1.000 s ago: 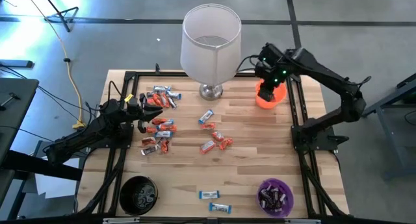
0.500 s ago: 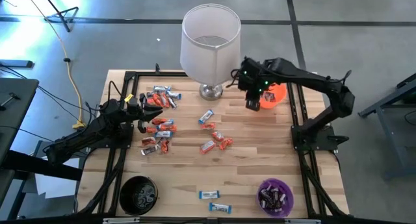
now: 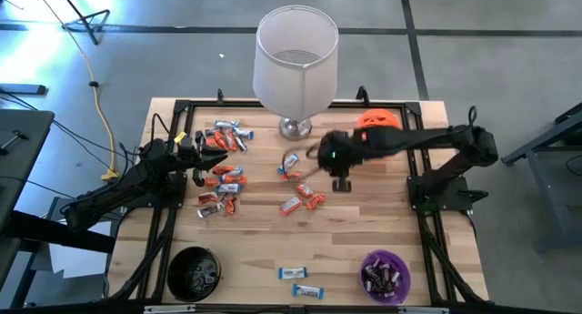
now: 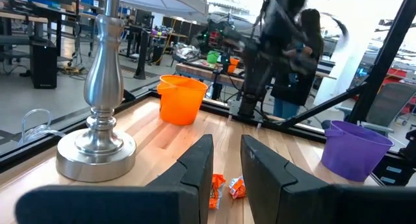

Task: Sort candy
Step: Put the white chocolate bar into the orange bucket

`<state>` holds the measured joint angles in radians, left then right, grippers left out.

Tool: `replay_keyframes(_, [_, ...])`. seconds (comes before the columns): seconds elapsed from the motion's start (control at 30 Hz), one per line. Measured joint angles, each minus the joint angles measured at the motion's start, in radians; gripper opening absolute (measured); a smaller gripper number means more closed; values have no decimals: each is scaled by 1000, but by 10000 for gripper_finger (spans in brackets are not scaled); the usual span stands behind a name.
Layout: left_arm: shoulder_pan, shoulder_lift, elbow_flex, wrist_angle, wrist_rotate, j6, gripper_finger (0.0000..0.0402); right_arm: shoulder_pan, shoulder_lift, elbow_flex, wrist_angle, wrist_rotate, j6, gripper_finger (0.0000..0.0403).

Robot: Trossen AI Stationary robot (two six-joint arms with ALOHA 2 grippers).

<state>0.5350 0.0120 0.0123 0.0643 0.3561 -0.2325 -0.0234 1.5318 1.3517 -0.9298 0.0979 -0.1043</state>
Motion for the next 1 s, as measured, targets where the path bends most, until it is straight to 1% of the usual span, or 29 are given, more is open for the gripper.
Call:
replay_keyframes(0.13, [0, 0, 0, 0, 0, 0, 65, 68, 0, -138, 171, 69, -47, 103])
replay_keyframes(0.23, [0, 0, 0, 0, 0, 0, 65, 80, 1, -239, 302, 120, -60, 103])
replay_keyframes(0.3, [0, 0, 0, 0, 0, 0, 64, 77, 1, -287, 400, 135, -54, 103])
replay_keyframes(0.43, [0, 0, 0, 0, 0, 0, 65, 61, 1, -336, 561, 135, -81, 103])
replay_keyframes(0.53, [0, 0, 0, 0, 0, 0, 64, 50, 1, -360, 663, 135, -138, 103])
replay_keyframes(0.6, [0, 0, 0, 0, 0, 0, 64, 45, 7, -370, 700, 122, -173, 103])
replay_keyframes(0.67, [0, 0, 0, 0, 0, 0, 64, 40, 24, -369, 712, 87, -197, 104])
replay_keyframes(0.77, [0, 0, 0, -1, 0, 0, 64, 37, 72, -369, 727, 61, -238, 104])
replay_keyframes(0.87, [0, 0, 0, 0, 0, 0, 65, 34, 128, -362, 733, 67, -276, 104])
replay_keyframes(1.0, [0, 0, 0, 0, 0, 0, 65, 20, 191, -312, 734, 93, -291, 104])
